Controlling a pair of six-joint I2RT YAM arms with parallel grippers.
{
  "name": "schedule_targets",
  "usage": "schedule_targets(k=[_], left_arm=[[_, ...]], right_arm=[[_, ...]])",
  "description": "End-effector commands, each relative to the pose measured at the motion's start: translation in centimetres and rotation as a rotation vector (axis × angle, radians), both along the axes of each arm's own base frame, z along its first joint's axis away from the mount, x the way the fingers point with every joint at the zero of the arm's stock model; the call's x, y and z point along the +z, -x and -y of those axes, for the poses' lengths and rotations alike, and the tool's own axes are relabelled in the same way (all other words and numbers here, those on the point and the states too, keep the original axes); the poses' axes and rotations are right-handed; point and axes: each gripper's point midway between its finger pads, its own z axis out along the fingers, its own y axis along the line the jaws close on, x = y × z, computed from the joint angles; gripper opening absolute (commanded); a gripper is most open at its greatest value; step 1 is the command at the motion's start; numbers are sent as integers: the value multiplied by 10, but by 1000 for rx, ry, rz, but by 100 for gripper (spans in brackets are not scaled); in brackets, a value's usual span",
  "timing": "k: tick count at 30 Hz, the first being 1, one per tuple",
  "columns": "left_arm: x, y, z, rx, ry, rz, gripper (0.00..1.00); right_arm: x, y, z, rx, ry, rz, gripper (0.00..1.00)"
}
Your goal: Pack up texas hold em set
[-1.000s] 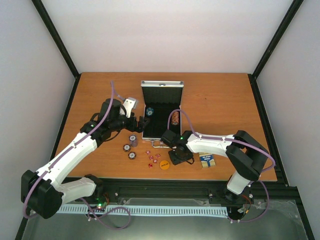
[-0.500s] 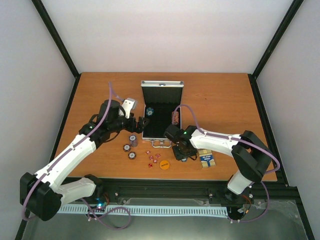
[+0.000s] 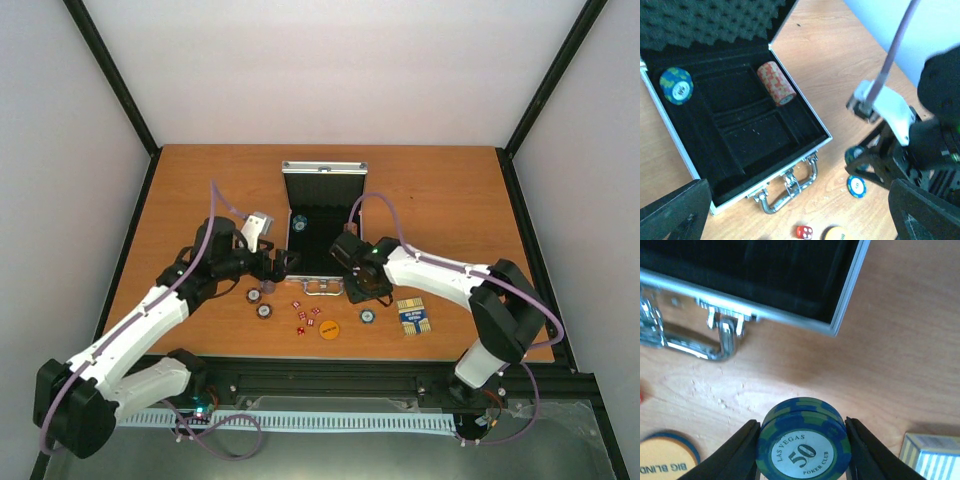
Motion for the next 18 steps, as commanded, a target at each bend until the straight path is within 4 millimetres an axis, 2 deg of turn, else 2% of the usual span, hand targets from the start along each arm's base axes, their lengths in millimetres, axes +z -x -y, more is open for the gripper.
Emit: schedule_targets(k=[1,9,18], left_arm=[[17,10,10,-45,137,47,100],[9,11,21,-88,173,42,100],[-8,12,56,-130,182,105,100]], right_arm=[[22,-27,-5,-25,-50,72,10],[51,-59,-32,-48,-177,128,10],[90,-98,-55,-72,-284,211,10]])
